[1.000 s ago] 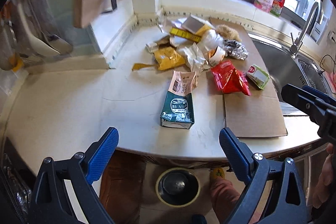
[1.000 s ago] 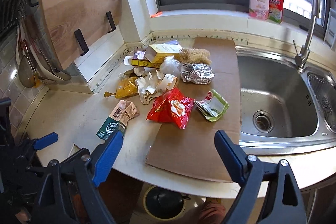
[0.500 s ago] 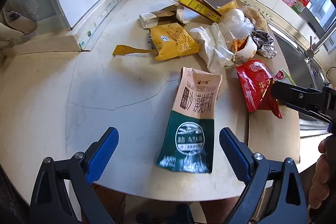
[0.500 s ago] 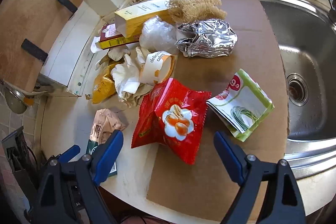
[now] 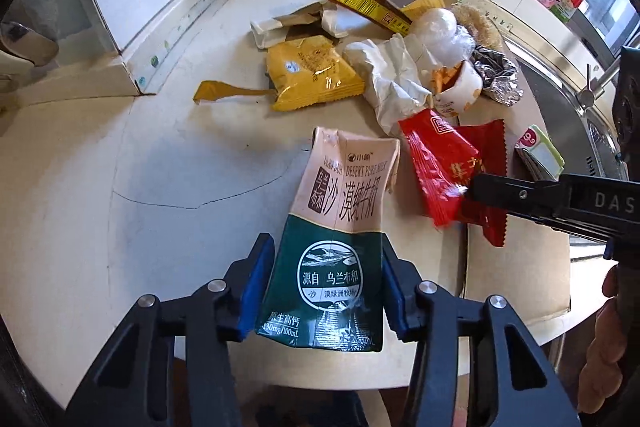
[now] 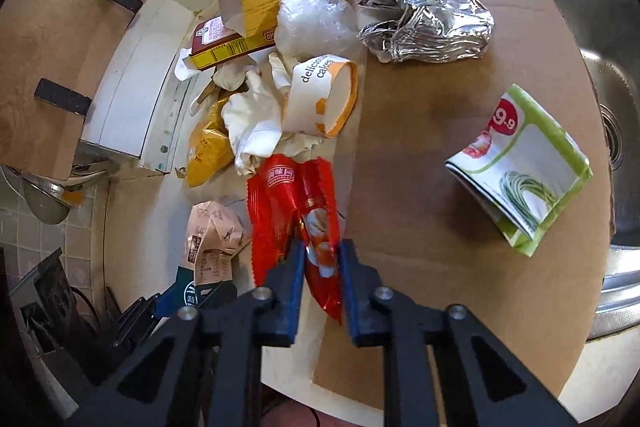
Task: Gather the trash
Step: 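Reach the right tool to the red snack bag and close on it, then carry the red bag down to the floor bin and open the right tool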
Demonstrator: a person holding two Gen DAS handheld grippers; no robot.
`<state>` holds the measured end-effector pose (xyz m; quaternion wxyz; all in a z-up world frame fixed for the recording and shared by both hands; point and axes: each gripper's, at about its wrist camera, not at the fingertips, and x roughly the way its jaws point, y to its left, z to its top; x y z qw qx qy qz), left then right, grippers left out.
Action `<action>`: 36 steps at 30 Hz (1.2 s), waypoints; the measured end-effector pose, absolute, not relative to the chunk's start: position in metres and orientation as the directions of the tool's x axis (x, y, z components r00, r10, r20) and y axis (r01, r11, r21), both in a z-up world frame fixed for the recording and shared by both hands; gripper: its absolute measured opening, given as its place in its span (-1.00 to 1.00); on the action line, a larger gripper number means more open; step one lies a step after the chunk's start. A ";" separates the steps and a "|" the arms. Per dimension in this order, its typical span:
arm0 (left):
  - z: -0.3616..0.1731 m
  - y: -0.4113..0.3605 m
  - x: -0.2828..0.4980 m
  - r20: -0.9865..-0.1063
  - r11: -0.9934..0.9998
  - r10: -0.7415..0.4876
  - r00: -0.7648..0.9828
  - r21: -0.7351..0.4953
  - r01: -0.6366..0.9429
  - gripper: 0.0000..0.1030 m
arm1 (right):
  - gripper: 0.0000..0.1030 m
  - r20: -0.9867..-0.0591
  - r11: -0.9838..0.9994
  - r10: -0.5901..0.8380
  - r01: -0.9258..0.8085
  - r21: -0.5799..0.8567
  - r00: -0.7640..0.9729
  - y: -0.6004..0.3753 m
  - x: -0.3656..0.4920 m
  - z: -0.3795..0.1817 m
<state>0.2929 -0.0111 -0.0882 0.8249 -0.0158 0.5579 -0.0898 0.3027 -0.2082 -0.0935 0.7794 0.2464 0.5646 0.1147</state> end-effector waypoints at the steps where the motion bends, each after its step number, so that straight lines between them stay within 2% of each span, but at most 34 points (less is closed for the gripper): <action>1: -0.084 -0.013 0.289 -0.915 0.983 -0.162 0.369 -0.120 0.136 -0.07 | -0.73 -0.820 0.853 0.457 0.092 0.514 0.345 -0.208 0.299 -0.090; 7: -0.051 -0.011 0.261 -0.895 0.984 -0.152 0.419 -0.096 0.152 -0.10 | -0.78 -0.795 0.855 0.466 0.032 0.517 0.388 -0.202 0.266 -0.061; 8: -0.043 -0.006 0.253 -0.890 0.983 -0.156 0.428 -0.099 0.153 -0.17 | -0.79 -0.789 0.854 0.471 0.023 0.520 0.394 -0.201 0.258 -0.055; 9: -0.036 -0.003 0.247 -0.886 0.983 -0.161 0.435 -0.102 0.155 -0.88 | -0.79 -0.785 0.853 0.474 0.013 0.522 0.400 -0.200 0.251 -0.050; 10: -0.031 -0.001 0.242 -0.887 0.981 -0.172 0.429 -0.115 0.157 -0.82 | -0.79 -0.780 0.853 0.477 0.002 0.523 0.405 -0.198 0.242 -0.045; 13: -0.017 0.009 0.221 -0.875 0.976 -0.208 0.437 -0.153 0.156 -0.89 | -0.79 -0.772 0.856 0.481 -0.030 0.517 0.415 -0.191 0.217 -0.034; 16: -0.009 0.015 0.196 -0.858 0.973 -0.219 0.464 -0.156 0.171 -0.92 | -0.80 -0.773 0.869 0.467 -0.063 0.490 0.428 -0.183 0.192 -0.030; 19: -0.020 0.015 0.185 -0.864 0.979 -0.180 0.471 -0.113 0.168 -0.95 | -0.81 -0.786 0.884 0.449 -0.083 0.460 0.425 -0.174 0.175 -0.036; 24: -0.060 0.021 0.167 -0.891 0.980 -0.185 0.414 -0.137 0.143 -0.96 | -0.83 -0.806 0.888 0.449 -0.089 0.452 0.386 -0.166 0.153 -0.065; 28: -0.083 0.031 0.148 -0.892 0.988 -0.141 0.429 -0.099 0.118 -0.96 | -0.83 -0.839 0.920 0.391 -0.138 0.367 0.379 -0.152 0.128 -0.095; 36: -0.153 0.045 0.110 -0.919 0.991 -0.116 0.377 -0.082 0.106 -0.96 | -0.83 -0.918 0.944 0.300 -0.218 0.247 0.259 -0.118 0.095 -0.198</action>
